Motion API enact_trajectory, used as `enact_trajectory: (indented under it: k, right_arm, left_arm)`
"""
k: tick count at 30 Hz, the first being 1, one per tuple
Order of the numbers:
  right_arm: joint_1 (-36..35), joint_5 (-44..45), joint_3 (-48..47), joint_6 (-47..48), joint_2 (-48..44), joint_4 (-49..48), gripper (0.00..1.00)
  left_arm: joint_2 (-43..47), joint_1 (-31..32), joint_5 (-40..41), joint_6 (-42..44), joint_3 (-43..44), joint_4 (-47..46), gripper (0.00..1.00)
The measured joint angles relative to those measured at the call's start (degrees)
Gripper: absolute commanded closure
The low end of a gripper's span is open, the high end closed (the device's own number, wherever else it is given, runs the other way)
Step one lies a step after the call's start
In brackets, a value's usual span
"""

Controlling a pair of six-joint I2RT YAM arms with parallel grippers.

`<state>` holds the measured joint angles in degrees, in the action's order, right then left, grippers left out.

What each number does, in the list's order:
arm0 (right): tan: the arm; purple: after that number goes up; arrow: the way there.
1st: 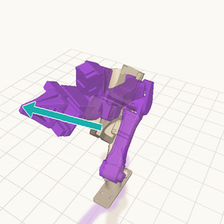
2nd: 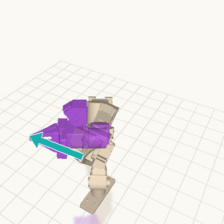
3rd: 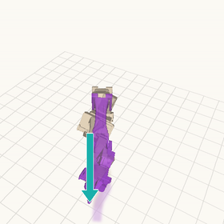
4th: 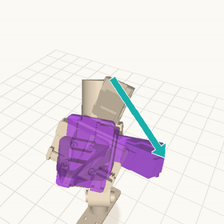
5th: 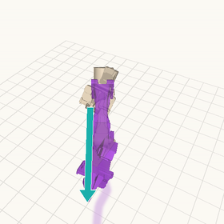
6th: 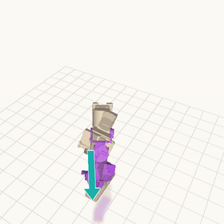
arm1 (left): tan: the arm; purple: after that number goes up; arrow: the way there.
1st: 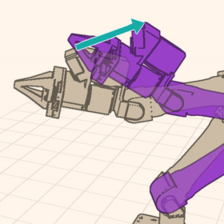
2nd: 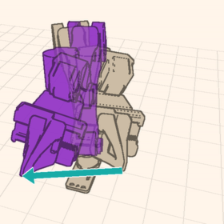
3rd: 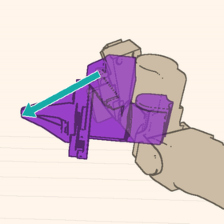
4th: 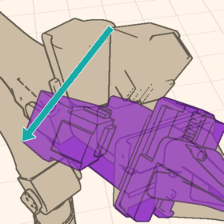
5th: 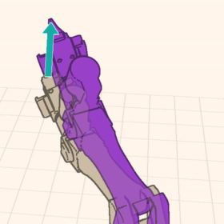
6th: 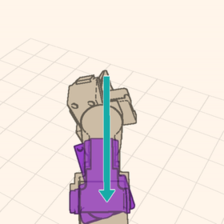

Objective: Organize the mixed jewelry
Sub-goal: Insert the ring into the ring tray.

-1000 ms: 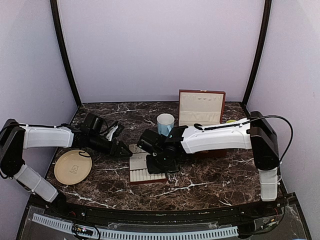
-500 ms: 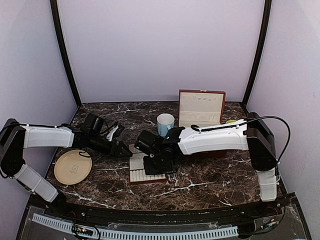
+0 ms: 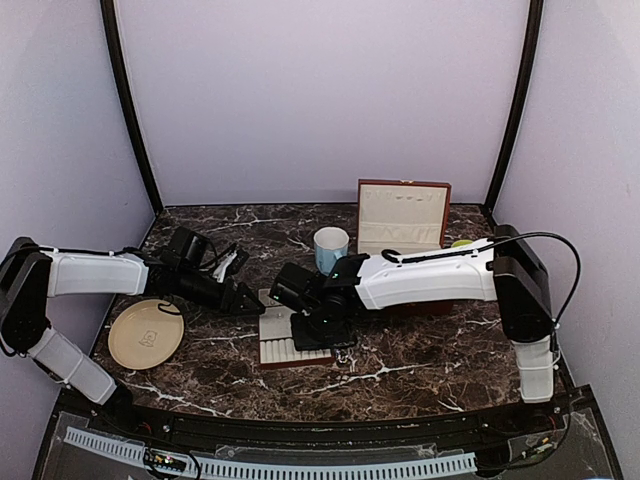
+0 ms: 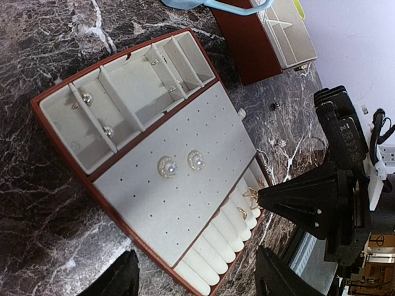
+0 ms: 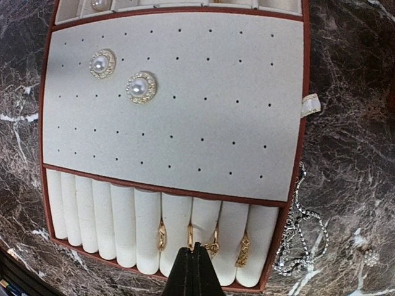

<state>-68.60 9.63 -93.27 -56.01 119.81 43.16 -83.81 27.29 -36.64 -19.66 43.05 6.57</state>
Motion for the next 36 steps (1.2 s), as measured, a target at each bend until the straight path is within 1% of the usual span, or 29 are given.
enact_trajectory:
  k: [36]
  right_arm:
    - [0.00, -0.83, -0.52, 0.50, 1.73, -0.57, 1.00]
  left_arm:
    - [0.00, 0.00, -0.02, 0.00, 0.00, 0.00, 0.34]
